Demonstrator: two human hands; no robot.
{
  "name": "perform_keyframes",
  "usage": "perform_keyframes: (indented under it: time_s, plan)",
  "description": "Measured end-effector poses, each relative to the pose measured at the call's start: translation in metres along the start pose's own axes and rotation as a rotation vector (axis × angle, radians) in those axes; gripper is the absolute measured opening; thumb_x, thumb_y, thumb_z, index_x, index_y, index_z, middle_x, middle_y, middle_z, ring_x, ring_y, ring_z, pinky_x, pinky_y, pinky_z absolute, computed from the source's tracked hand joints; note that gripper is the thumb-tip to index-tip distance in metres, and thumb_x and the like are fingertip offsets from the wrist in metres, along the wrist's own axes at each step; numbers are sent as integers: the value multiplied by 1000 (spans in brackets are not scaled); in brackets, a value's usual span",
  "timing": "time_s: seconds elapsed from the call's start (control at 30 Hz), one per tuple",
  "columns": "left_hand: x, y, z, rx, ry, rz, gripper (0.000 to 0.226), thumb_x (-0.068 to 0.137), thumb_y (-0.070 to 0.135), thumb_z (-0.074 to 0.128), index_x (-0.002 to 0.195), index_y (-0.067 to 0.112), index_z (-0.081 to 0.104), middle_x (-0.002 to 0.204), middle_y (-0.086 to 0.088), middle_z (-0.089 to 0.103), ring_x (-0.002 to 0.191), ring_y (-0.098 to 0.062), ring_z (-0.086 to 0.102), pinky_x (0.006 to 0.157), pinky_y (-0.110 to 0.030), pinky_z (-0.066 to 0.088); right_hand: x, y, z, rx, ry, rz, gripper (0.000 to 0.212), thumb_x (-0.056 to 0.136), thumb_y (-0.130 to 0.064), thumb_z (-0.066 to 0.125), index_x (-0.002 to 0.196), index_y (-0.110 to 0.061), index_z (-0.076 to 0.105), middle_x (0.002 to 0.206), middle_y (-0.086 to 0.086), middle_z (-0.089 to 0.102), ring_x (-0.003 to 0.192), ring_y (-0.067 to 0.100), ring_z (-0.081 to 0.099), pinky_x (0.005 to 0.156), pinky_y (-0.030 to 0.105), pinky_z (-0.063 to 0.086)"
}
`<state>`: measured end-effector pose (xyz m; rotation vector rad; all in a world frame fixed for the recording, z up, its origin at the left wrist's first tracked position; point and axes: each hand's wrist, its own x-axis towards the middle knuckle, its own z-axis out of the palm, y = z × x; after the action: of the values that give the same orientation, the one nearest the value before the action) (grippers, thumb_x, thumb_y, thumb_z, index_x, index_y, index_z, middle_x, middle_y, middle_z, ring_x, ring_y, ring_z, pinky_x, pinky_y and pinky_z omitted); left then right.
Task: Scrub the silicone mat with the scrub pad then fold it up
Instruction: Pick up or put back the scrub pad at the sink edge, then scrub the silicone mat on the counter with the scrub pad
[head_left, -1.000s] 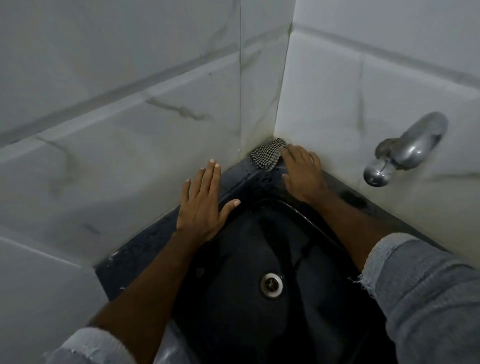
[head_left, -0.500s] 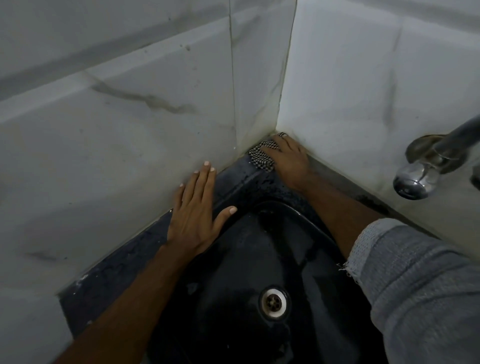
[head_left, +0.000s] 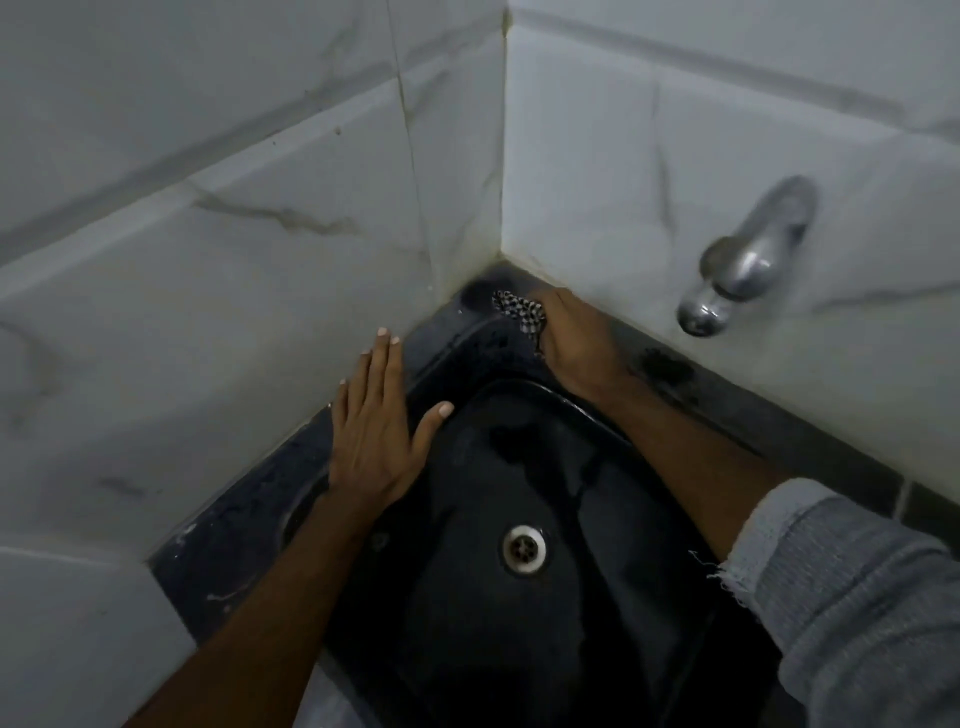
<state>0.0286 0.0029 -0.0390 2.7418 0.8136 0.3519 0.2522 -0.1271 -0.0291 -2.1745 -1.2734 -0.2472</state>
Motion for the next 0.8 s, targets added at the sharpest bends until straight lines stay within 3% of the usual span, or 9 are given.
perform_keyframes:
  time_s: [0.2, 0.33, 0.47, 0.57, 0.7, 0.8]
  plan:
    - [-68, 67, -4, -123, -17, 93, 81, 92, 67, 28, 153, 20, 3, 160, 7, -10, 147, -16, -2, 116, -45, 9, -116, -16, -63, 171, -36, 232, 31, 94, -13, 45, 124, -7, 48, 122, 15, 55, 109, 30, 55, 90, 42, 46]
    - [-111, 117, 2, -161, -59, 163, 81, 92, 65, 31, 153, 19, 4, 160, 6, -11, 147, -17, 0, 116, -46, 11, -183, -19, -107, 177, 24, 301, 28, 93, -9, 49, 121, -6, 50, 118, 15, 58, 106, 27, 55, 90, 32, 42]
    - [-154, 171, 15, -188, -106, 272, 81, 92, 66, 30, 153, 18, 7, 160, 4, -10, 147, -20, 2, 115, -49, 15, -251, -21, -155, 191, 151, 423, 31, 91, -8, 53, 122, -4, 53, 118, 12, 61, 107, 21, 57, 91, 26, 42]
    - [-194, 220, 29, -203, -158, 364, 81, 91, 69, 26, 152, 19, 8, 159, 4, -15, 147, -21, 1, 115, -48, 14, -306, -20, -193, 309, 293, 622, 26, 92, -13, 54, 118, -9, 57, 108, 0, 64, 96, 7, 58, 80, 11, 41]
    - [-268, 293, 49, -165, -256, 473, 82, 88, 71, 25, 153, 24, 9, 158, 3, -21, 147, -22, 0, 115, -49, 17, -394, -9, -244, 487, 505, 890, 22, 91, -14, 57, 113, -9, 59, 102, 1, 65, 90, 11, 61, 79, 18, 49]
    - [-331, 348, 64, -166, -372, 533, 86, 83, 77, 26, 152, 31, 3, 155, 4, -28, 146, -22, -7, 116, -53, 11, -471, -1, -281, 532, 621, 1030, 22, 91, -20, 58, 113, -17, 59, 104, -1, 65, 87, 1, 60, 77, 22, 51]
